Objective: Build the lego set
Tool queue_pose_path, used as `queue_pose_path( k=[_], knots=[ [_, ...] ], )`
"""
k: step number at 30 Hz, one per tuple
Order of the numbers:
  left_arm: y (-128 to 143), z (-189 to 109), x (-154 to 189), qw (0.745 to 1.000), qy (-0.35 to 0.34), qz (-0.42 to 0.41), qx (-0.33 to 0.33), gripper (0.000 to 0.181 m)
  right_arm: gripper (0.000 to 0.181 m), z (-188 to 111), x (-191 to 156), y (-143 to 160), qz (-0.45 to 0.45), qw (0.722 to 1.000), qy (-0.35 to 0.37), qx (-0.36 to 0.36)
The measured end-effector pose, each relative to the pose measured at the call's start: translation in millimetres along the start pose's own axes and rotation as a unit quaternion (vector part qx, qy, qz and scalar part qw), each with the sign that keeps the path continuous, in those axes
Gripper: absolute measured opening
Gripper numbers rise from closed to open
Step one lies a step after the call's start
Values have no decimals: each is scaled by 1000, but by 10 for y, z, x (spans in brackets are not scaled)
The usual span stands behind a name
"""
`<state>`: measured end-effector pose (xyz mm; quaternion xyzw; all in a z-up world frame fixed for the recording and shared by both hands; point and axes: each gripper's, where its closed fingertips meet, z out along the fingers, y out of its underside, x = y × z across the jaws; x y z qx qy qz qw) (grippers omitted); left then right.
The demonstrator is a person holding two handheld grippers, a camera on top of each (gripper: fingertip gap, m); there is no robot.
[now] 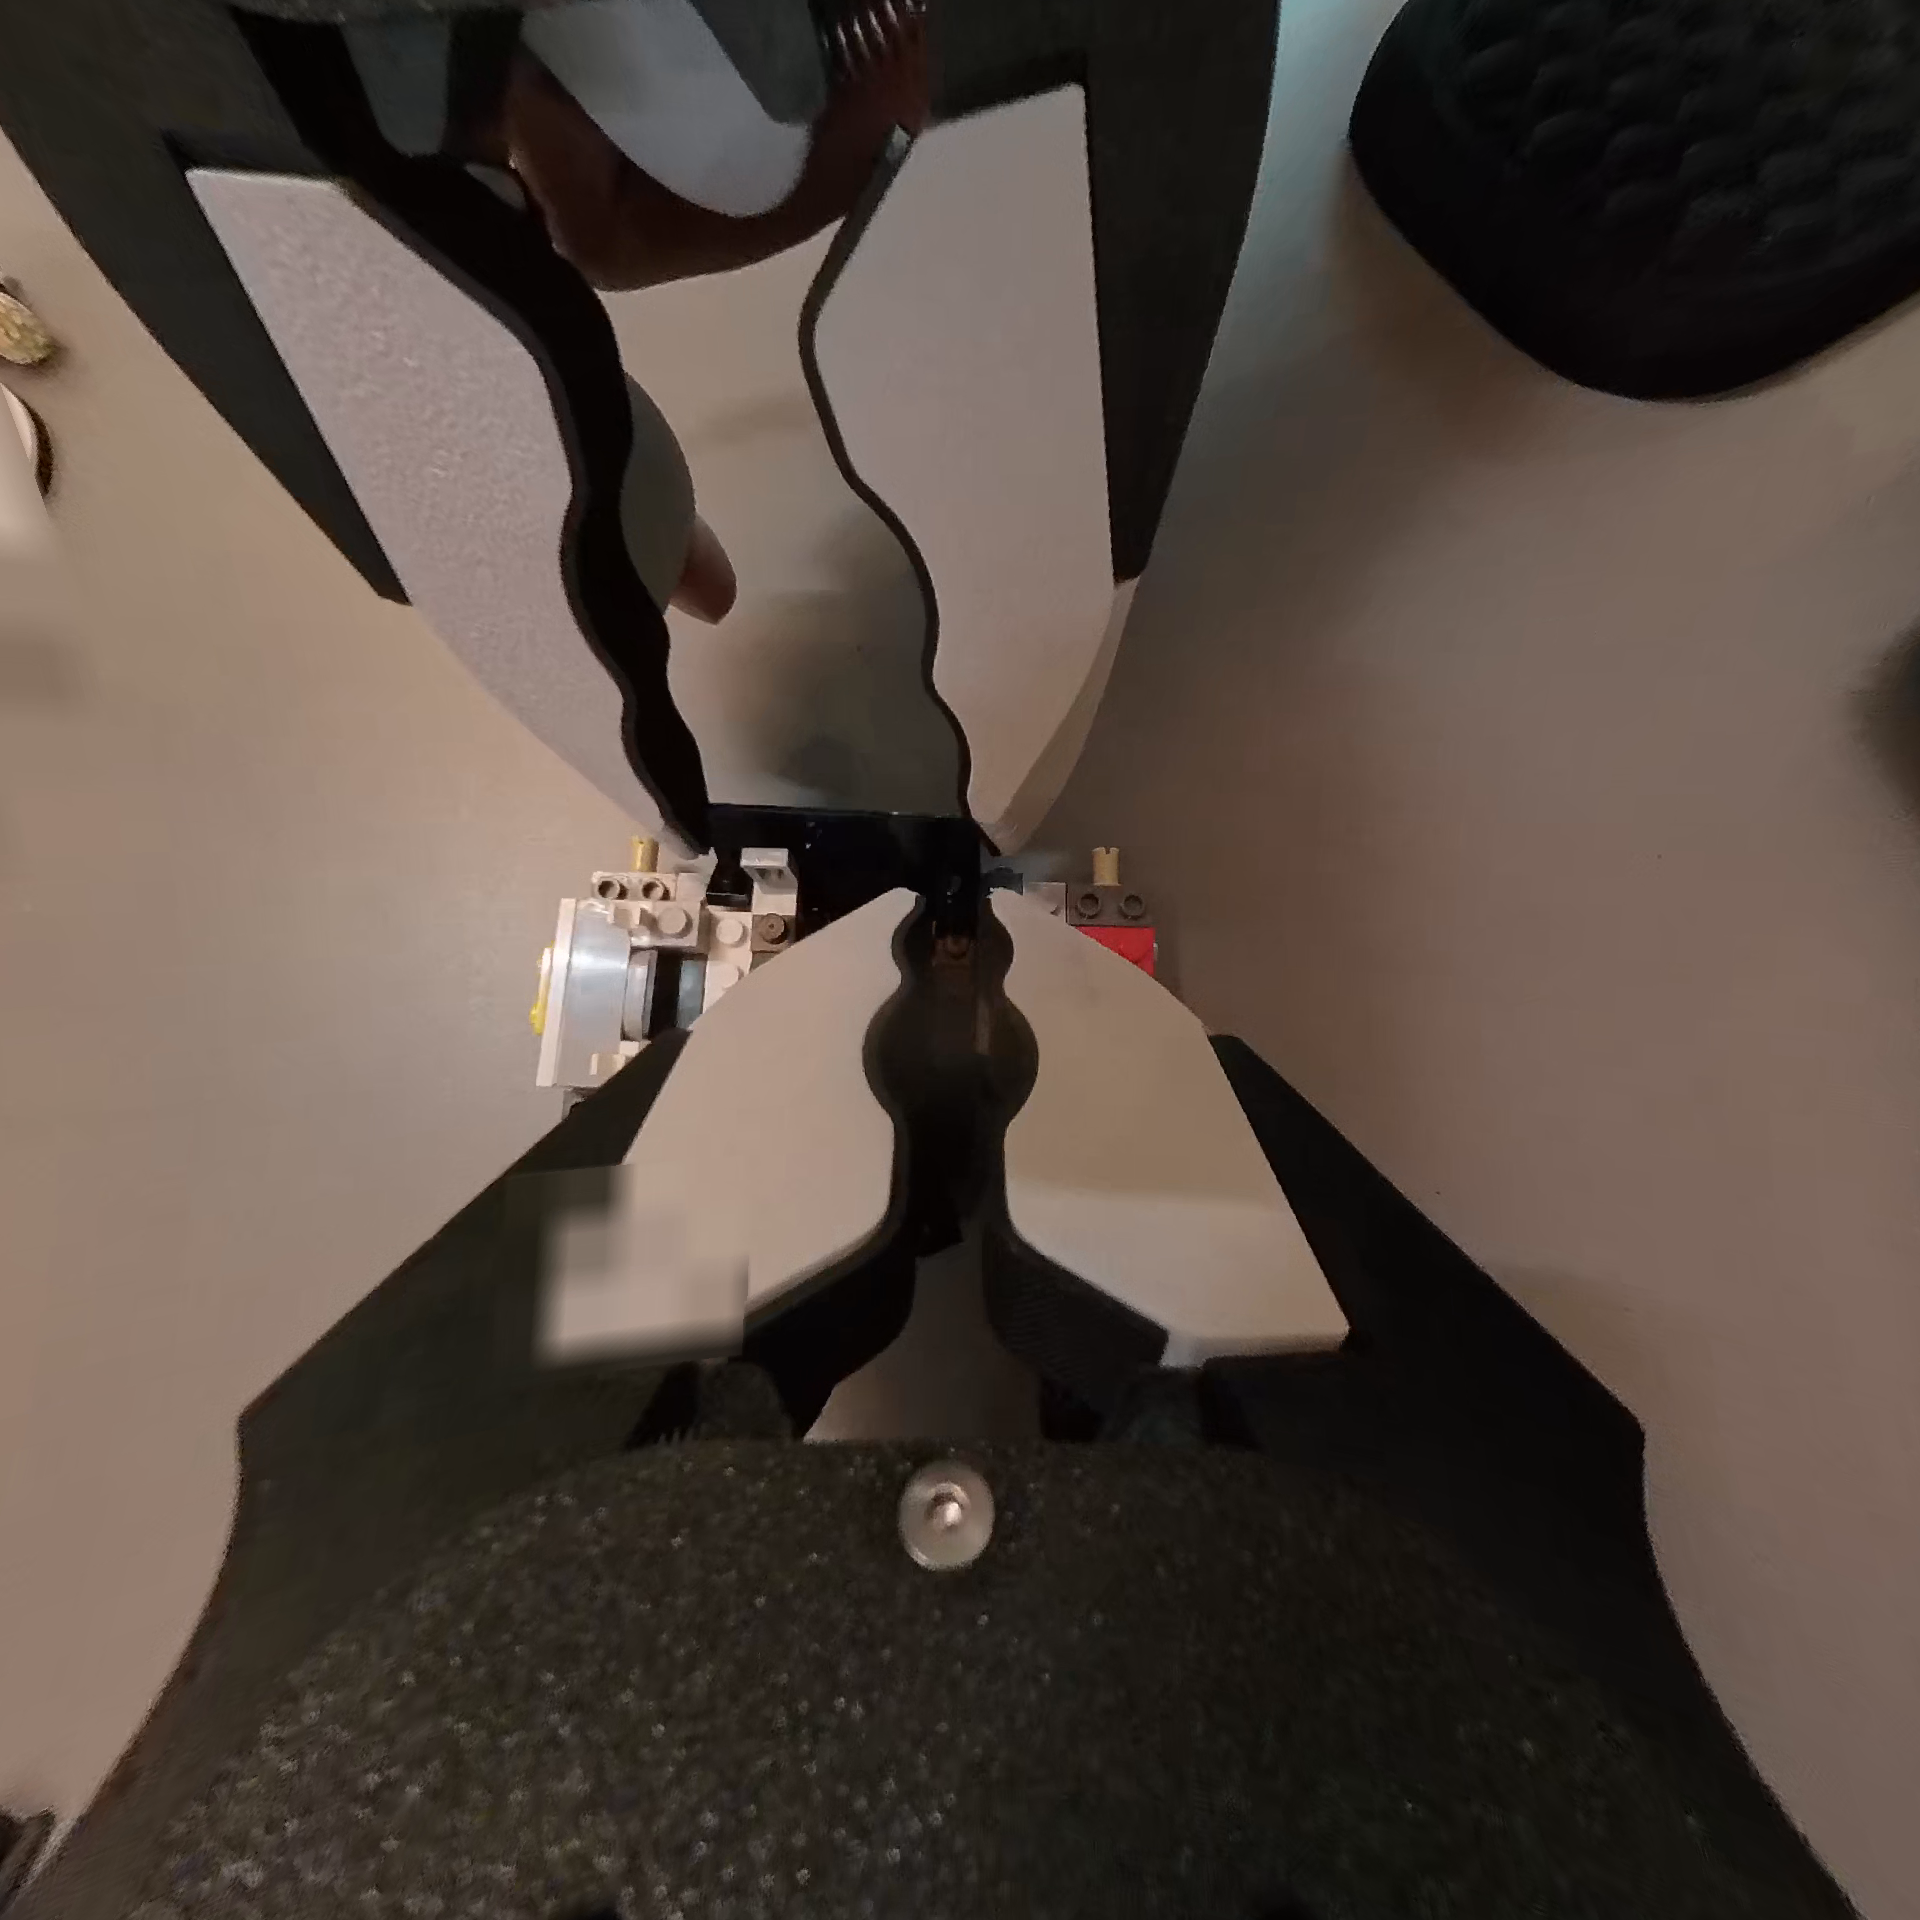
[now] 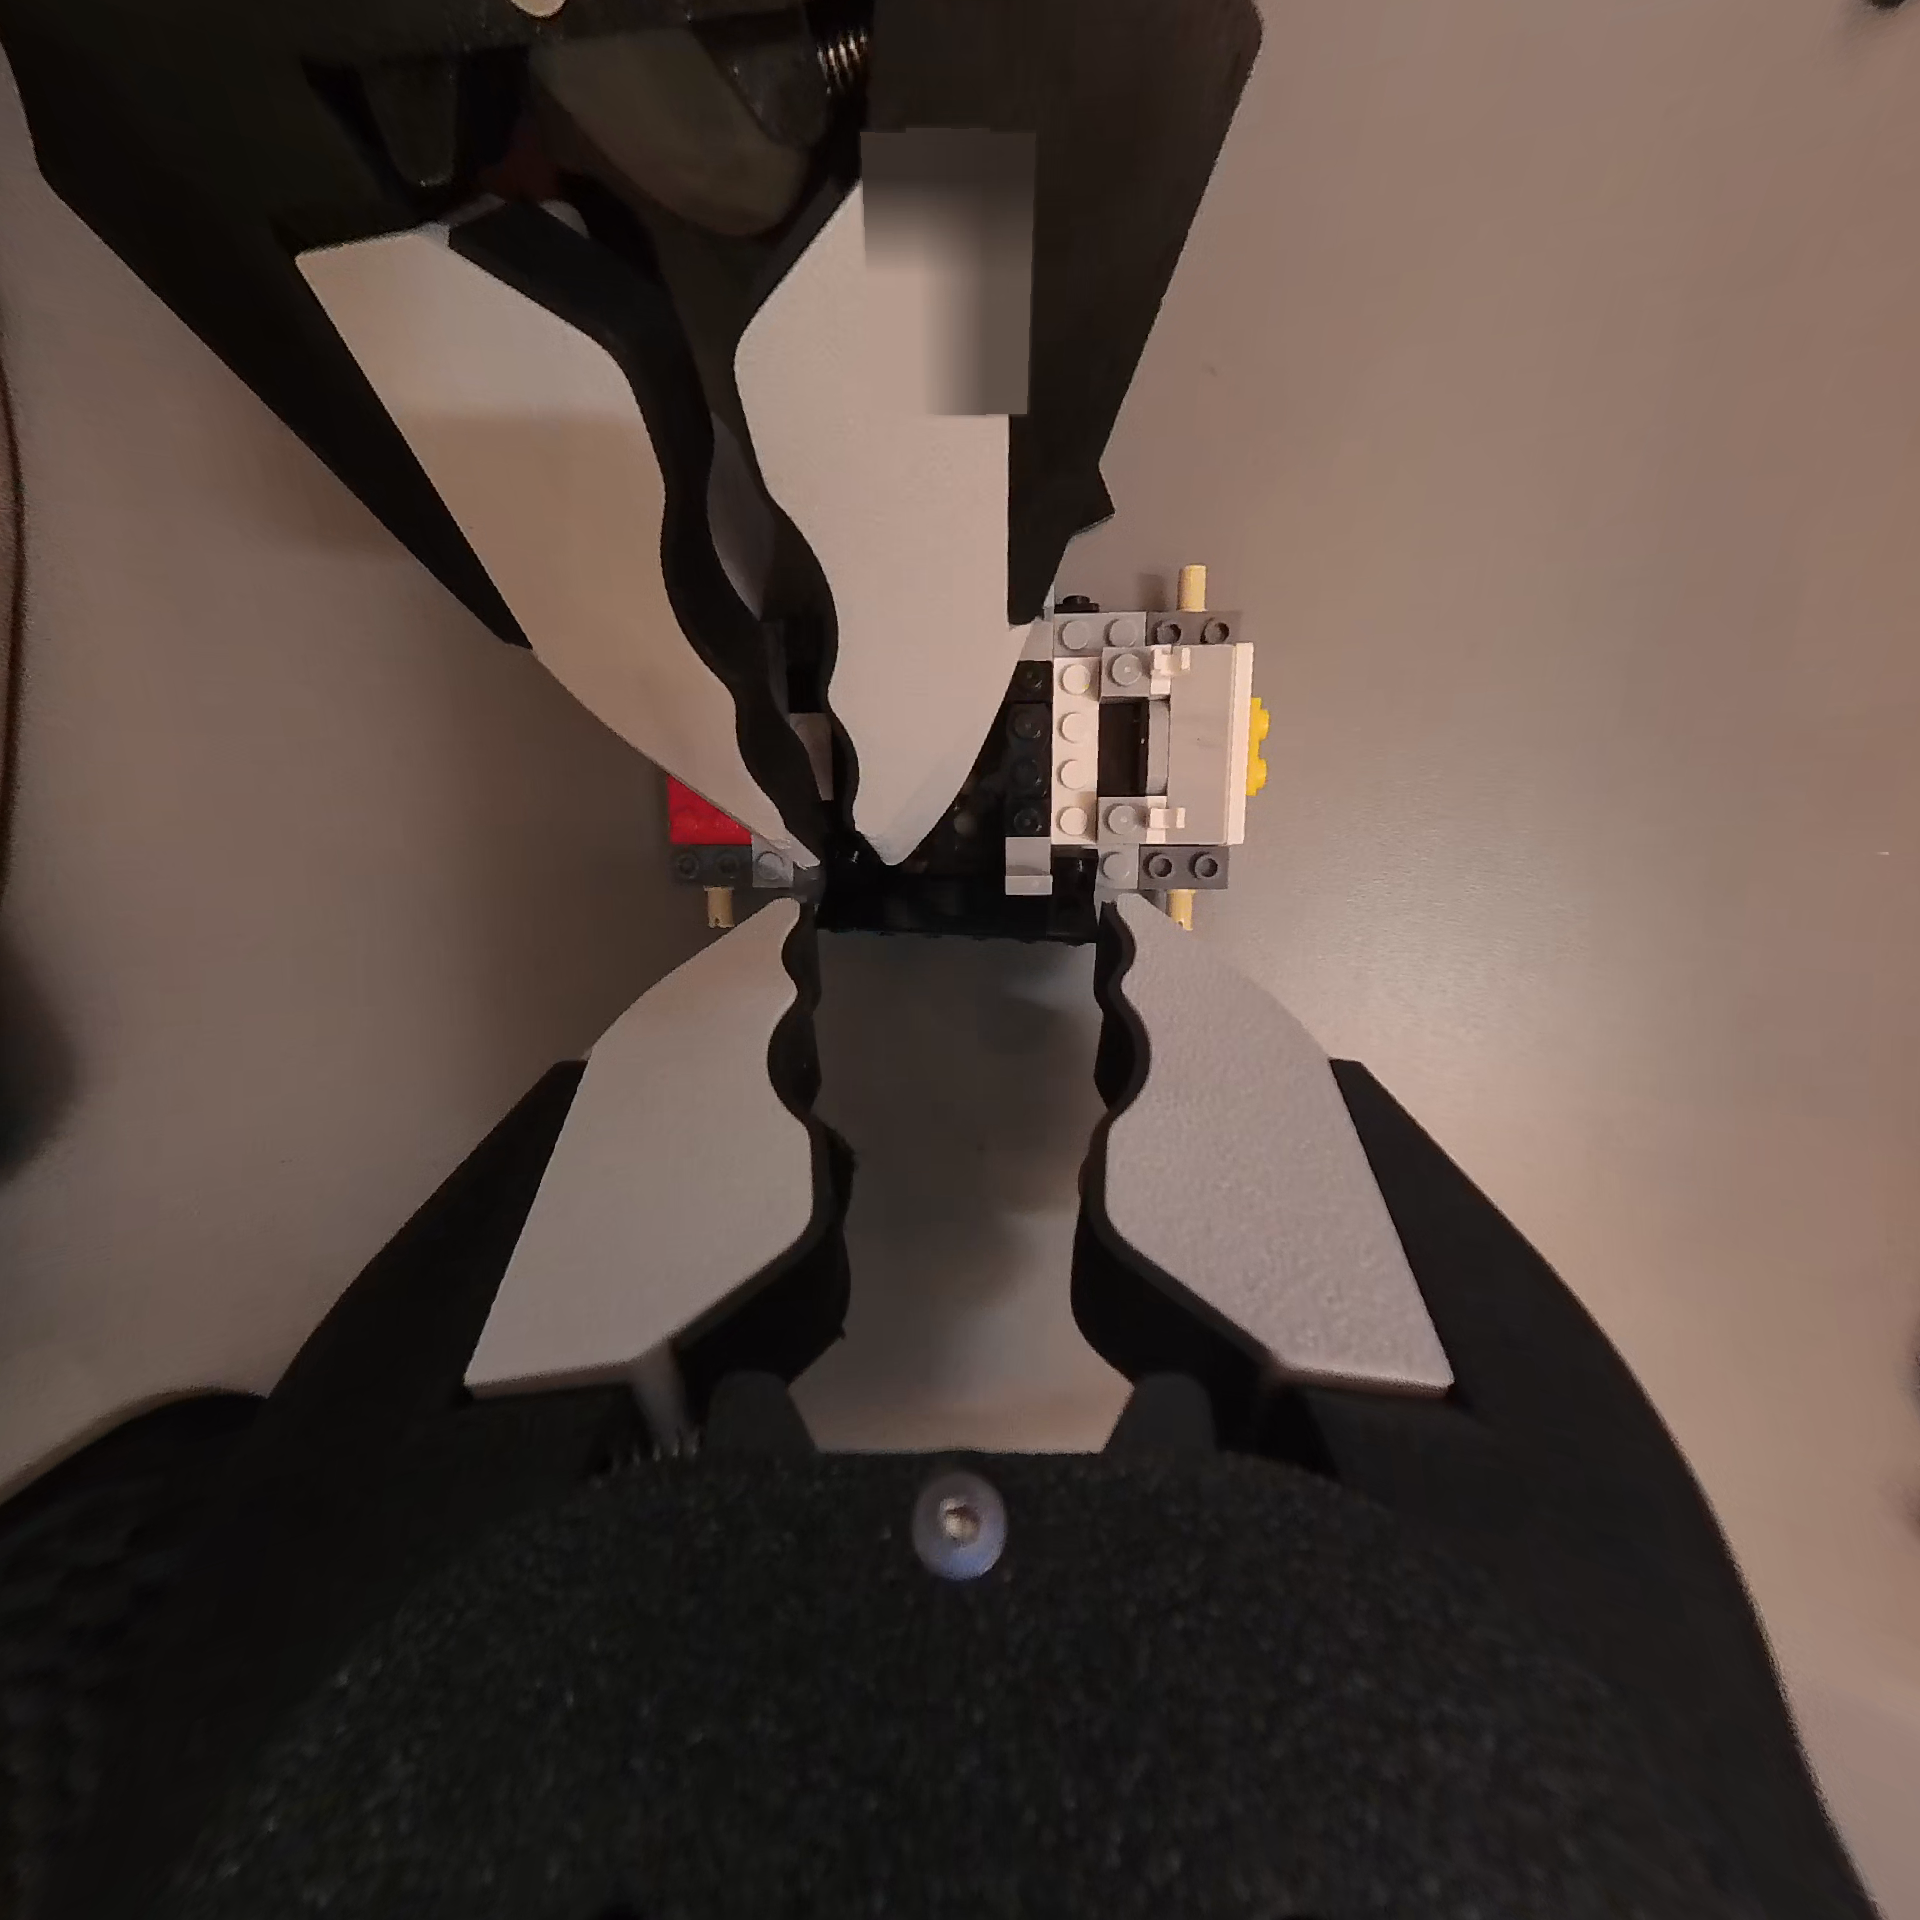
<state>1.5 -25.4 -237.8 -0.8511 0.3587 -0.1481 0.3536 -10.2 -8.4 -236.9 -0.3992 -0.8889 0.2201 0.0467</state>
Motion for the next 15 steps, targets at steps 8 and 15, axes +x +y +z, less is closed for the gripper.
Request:
queue_pose_path(
  k=[8,15],
  knots=[
    [37,-13,2,1000,-4,3,-17,8,50,-14,-12,-43,14,999,-16,44],
    [41,-19,5,1000,5,-3,-12,8,53,8,-6,-95,-6,994,10,105]
  ],
)
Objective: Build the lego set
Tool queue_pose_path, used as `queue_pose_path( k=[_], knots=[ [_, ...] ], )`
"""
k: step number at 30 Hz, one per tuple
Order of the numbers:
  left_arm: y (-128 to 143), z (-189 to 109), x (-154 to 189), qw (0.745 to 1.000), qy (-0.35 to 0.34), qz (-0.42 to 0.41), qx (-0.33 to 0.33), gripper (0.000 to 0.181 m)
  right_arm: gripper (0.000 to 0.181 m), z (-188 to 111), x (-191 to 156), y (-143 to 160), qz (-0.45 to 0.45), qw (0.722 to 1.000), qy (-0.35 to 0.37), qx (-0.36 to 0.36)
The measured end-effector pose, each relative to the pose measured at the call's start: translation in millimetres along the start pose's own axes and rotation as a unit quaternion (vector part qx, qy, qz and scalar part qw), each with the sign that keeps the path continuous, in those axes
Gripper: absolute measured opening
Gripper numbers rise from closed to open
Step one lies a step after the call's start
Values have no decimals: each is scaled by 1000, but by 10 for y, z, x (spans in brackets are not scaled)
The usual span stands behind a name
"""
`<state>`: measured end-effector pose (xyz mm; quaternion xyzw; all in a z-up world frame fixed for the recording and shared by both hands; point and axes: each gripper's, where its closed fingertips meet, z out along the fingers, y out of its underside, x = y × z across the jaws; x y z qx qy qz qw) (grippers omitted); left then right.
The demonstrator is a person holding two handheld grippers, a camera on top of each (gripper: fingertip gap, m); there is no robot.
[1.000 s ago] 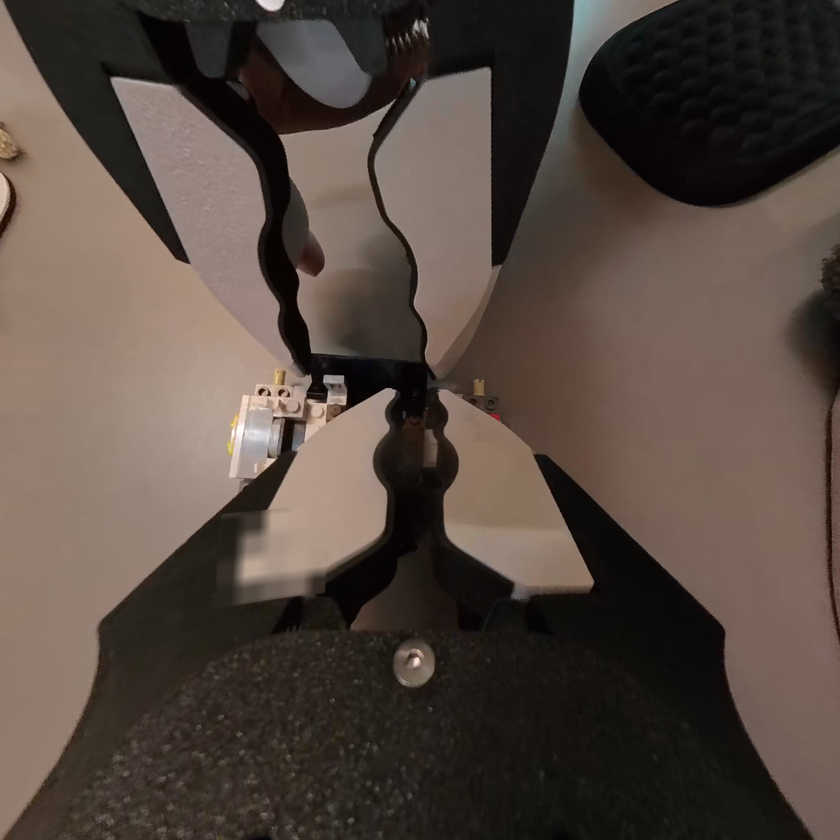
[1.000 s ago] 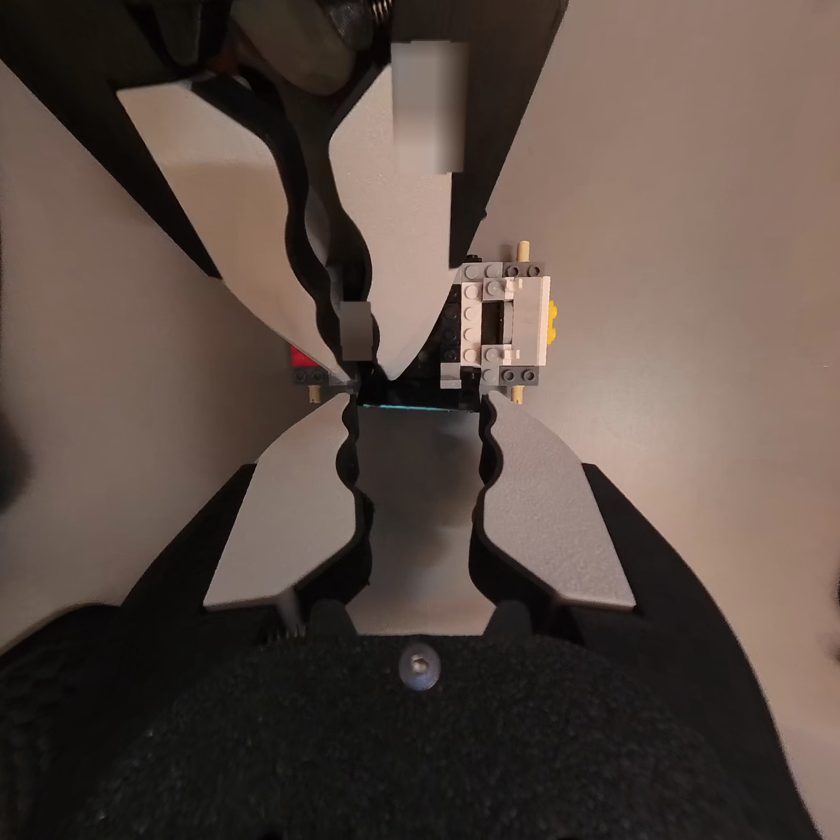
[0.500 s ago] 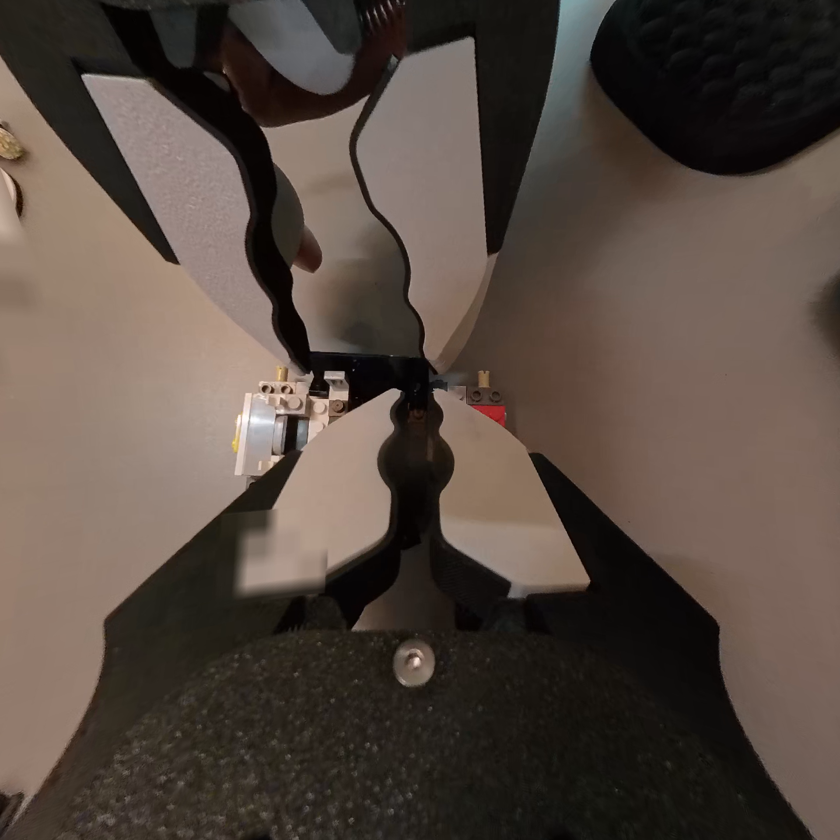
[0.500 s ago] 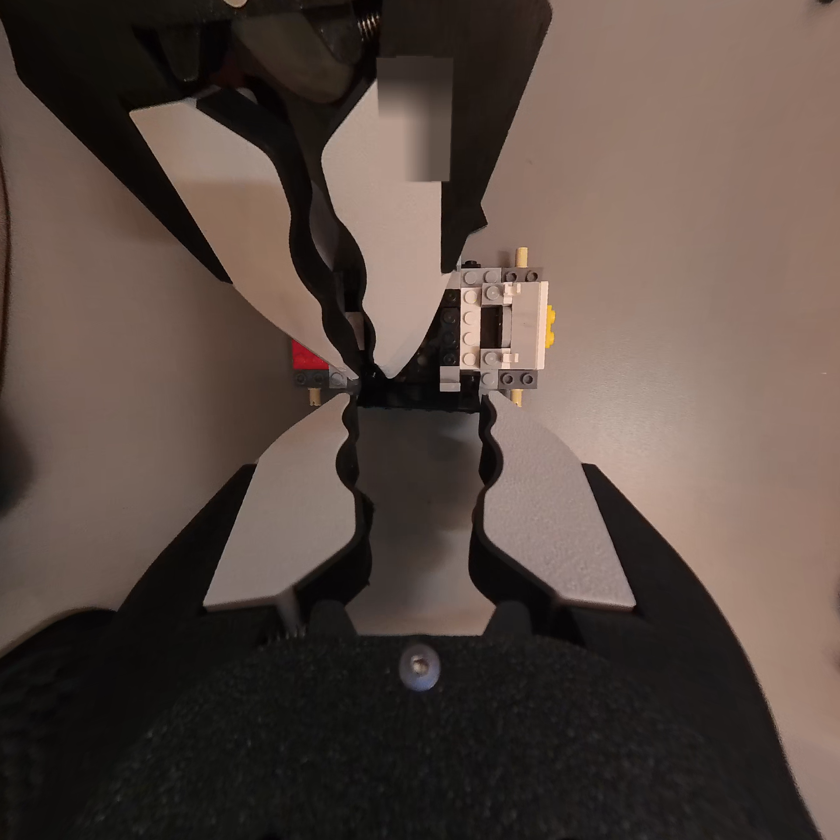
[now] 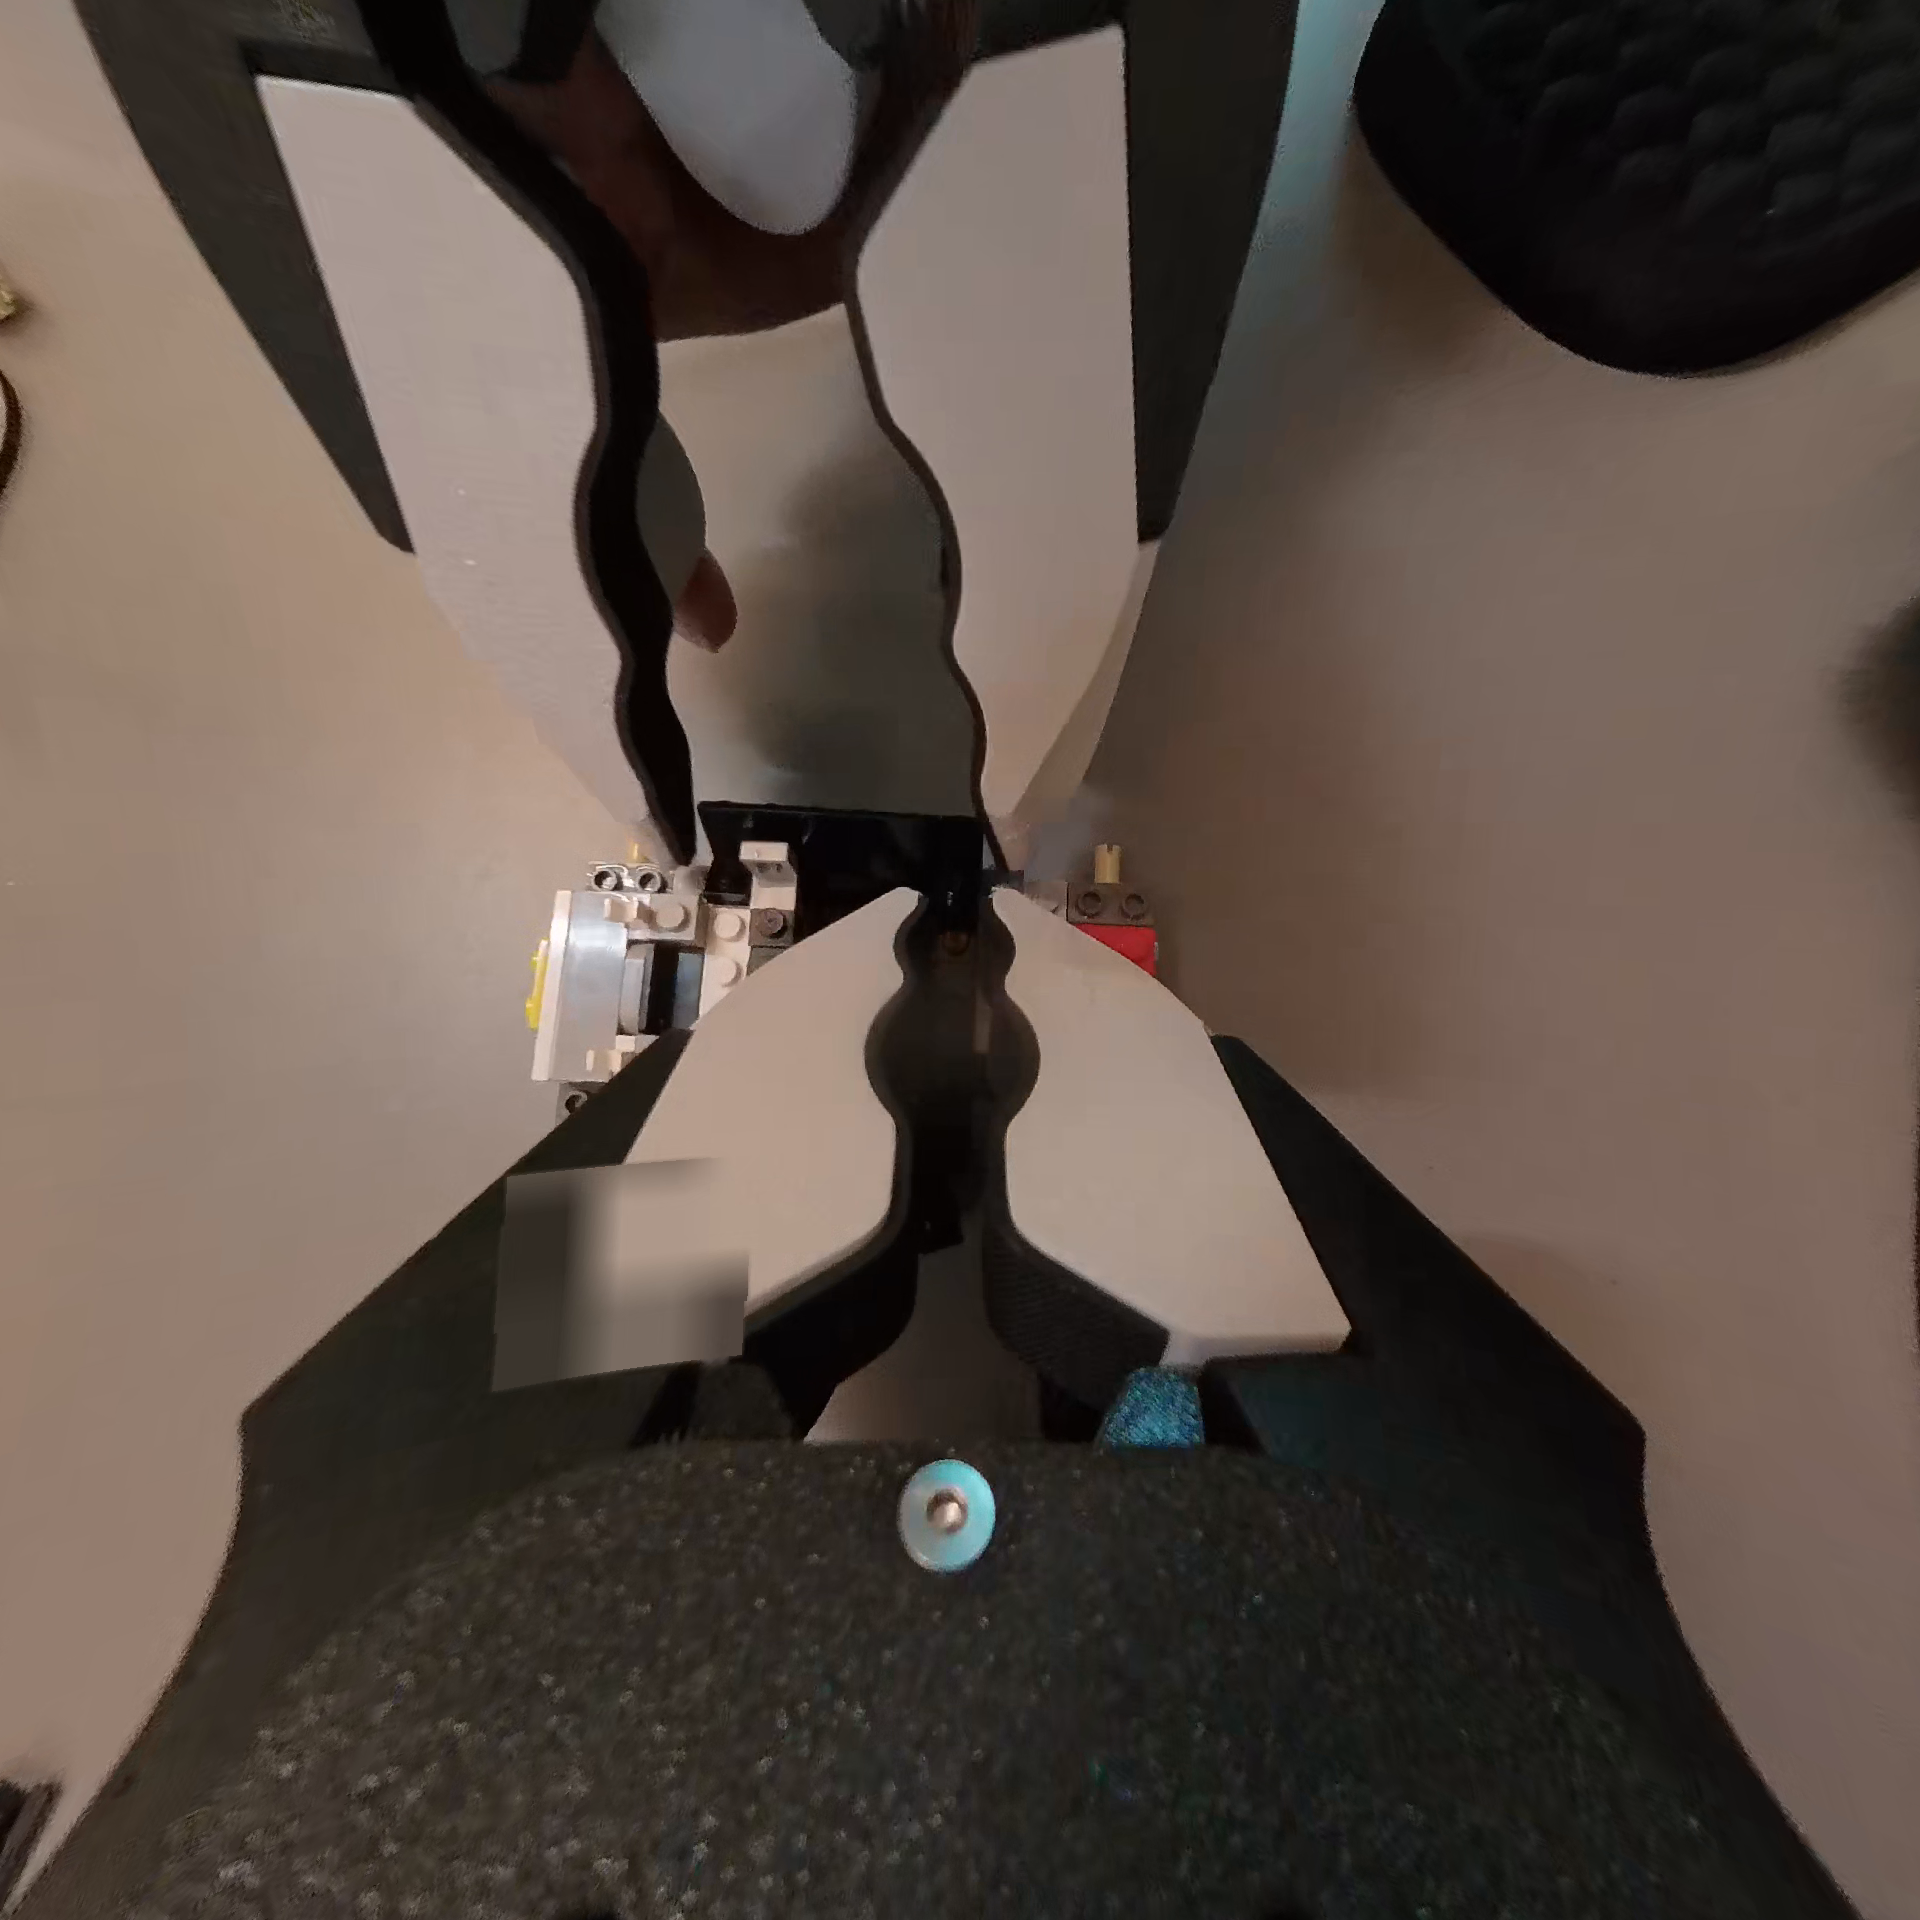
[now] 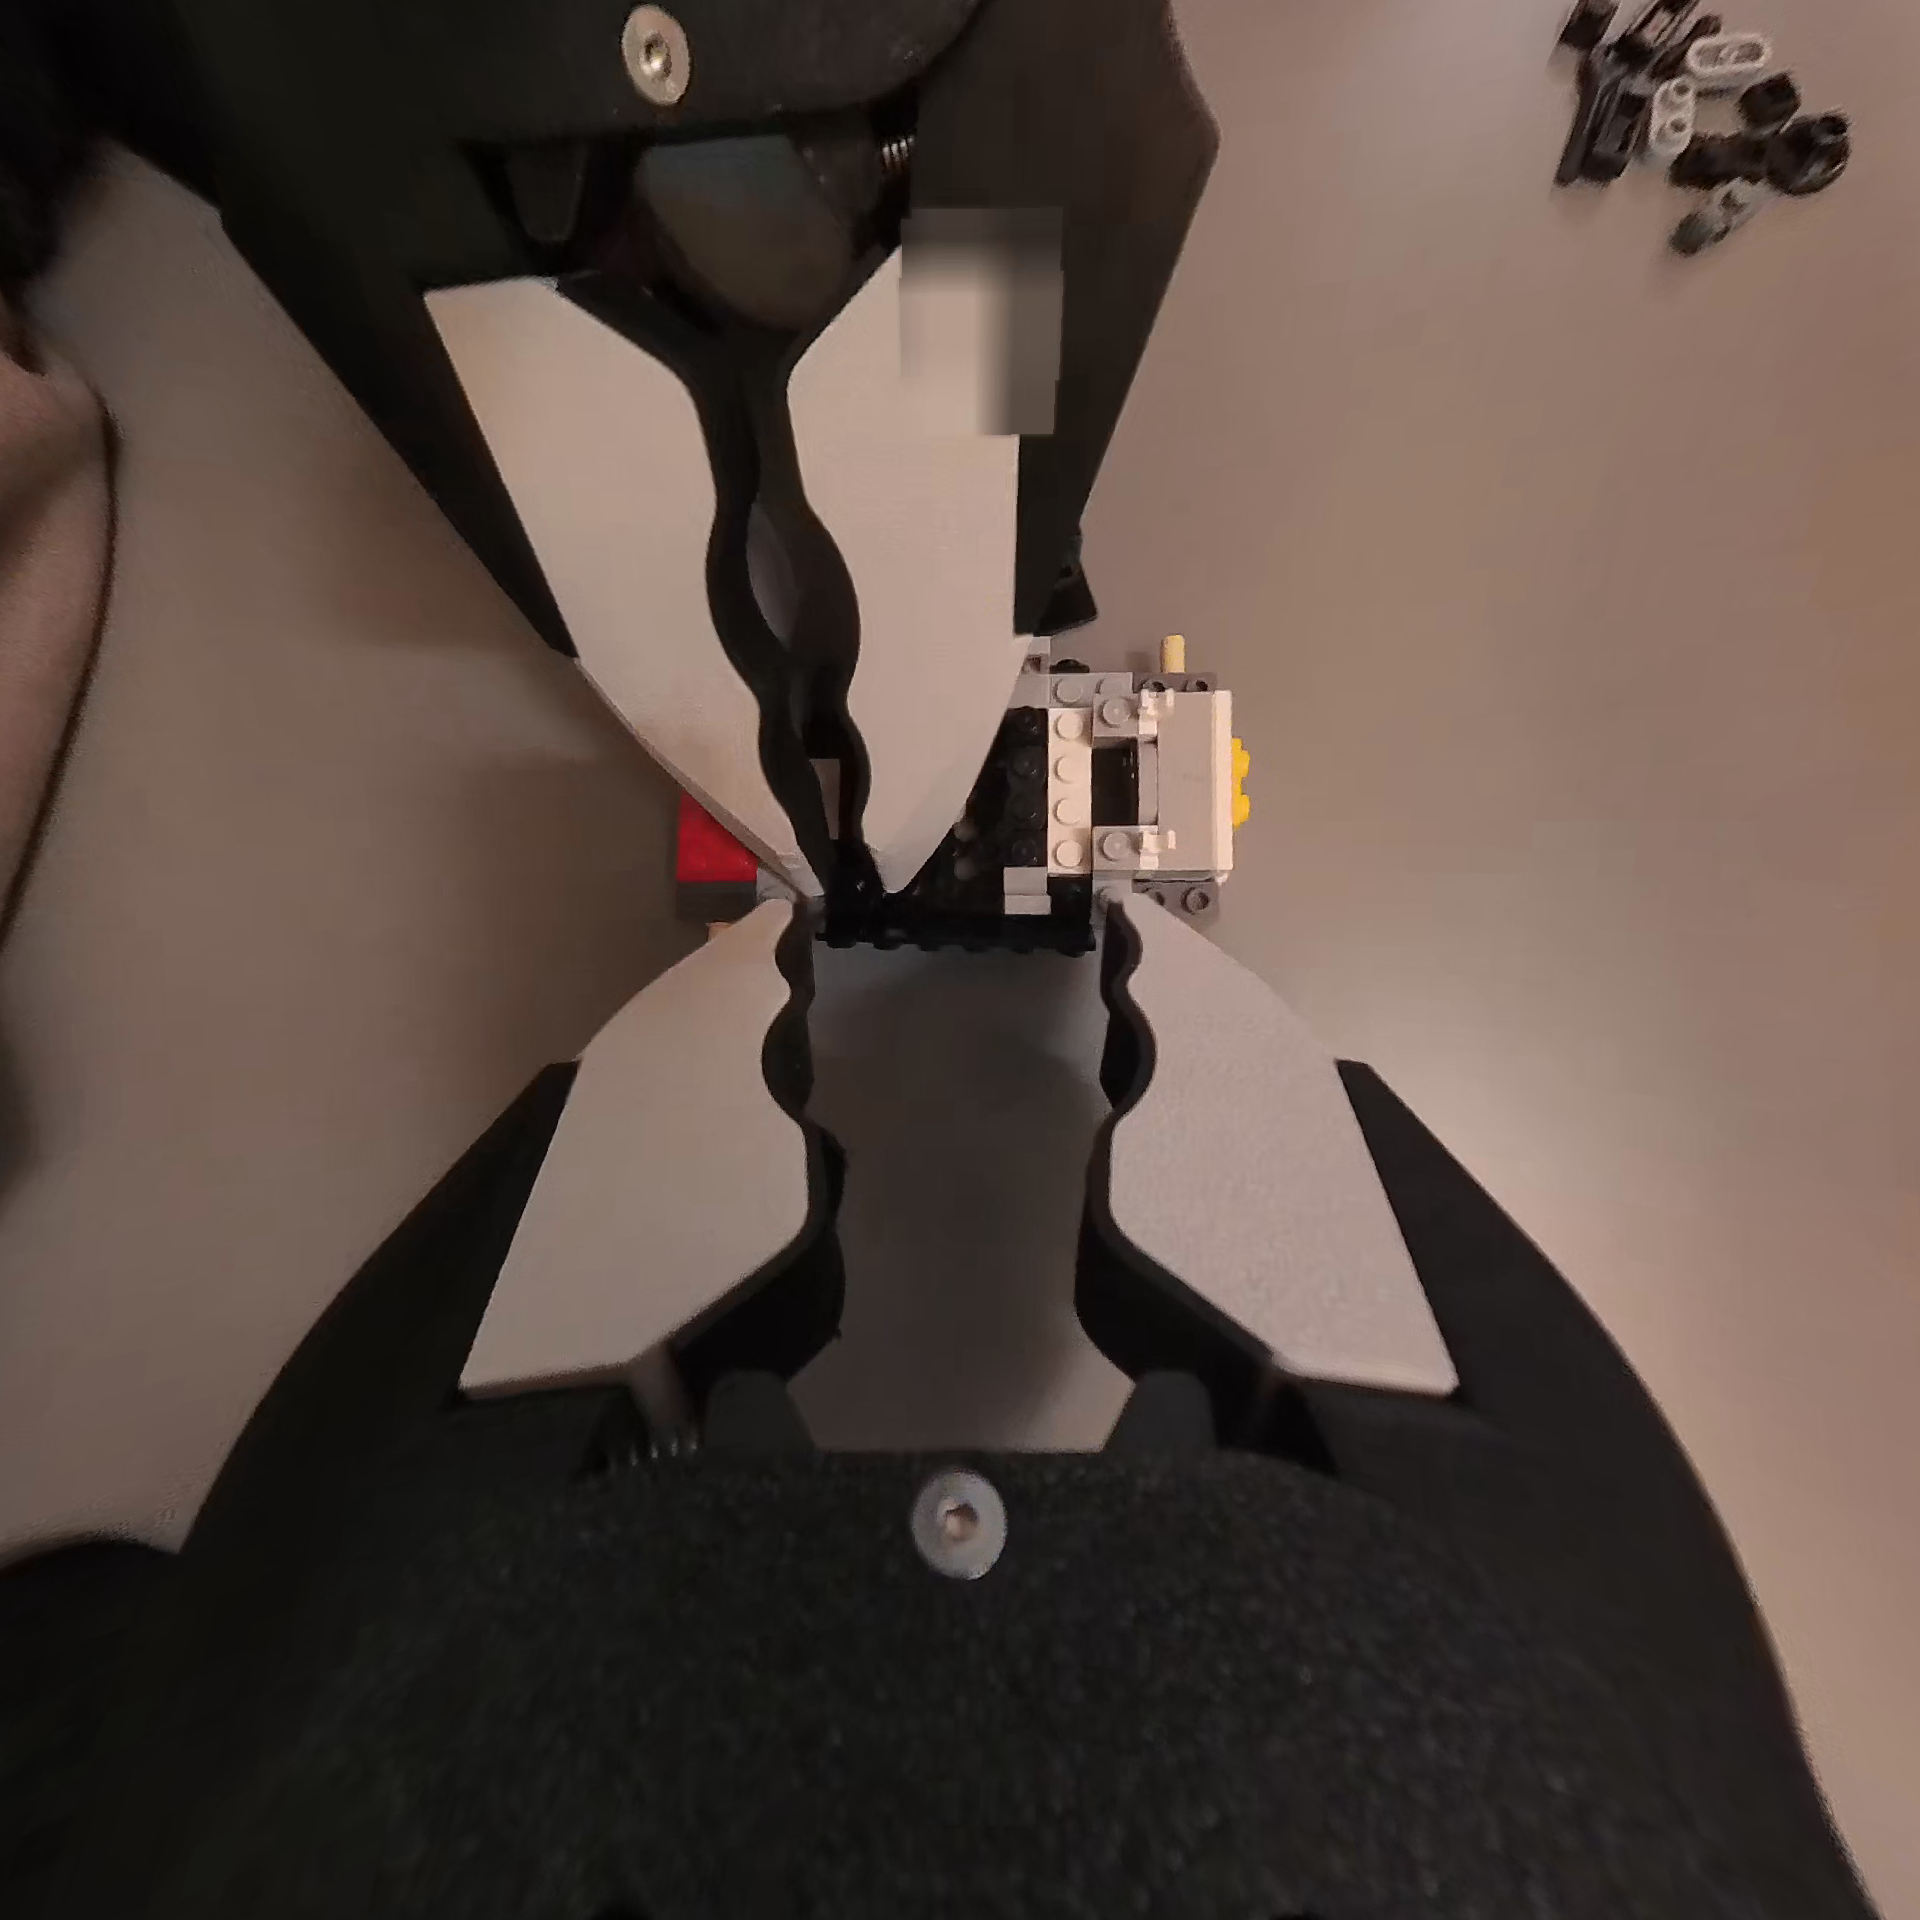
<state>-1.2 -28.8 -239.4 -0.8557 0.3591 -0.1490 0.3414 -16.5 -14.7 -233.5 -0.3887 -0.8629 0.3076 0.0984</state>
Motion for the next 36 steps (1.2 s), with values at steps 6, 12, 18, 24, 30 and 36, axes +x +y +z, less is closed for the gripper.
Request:
queue_pose_path(
  k=[6,12,18,24,30,36],
  knots=[
    [-2,-9,9,1000,7,-2,4,9,51,8,-8,-11,0,999,13,32],
    [-29,-60,-2,1000,4,4,4,17,51,11,-1,26,-1,1000,14,-24],
    [-50,-44,-26,1000,-15,22,5,3,51,20,-12,13,-4,998,12,-59],
    [-42,-39,3,1000,-6,22,5,1,51,28,-11,-22,-9,999,12,-52],
    [-23,-35,16,1000,0,21,-1,0,51,33,-13,-33,-13,999,9,-40],
    [8,-30,9,1000,-1,20,-14,0,51,36,-14,-36,-8,1000,4,-28]
  ],
)
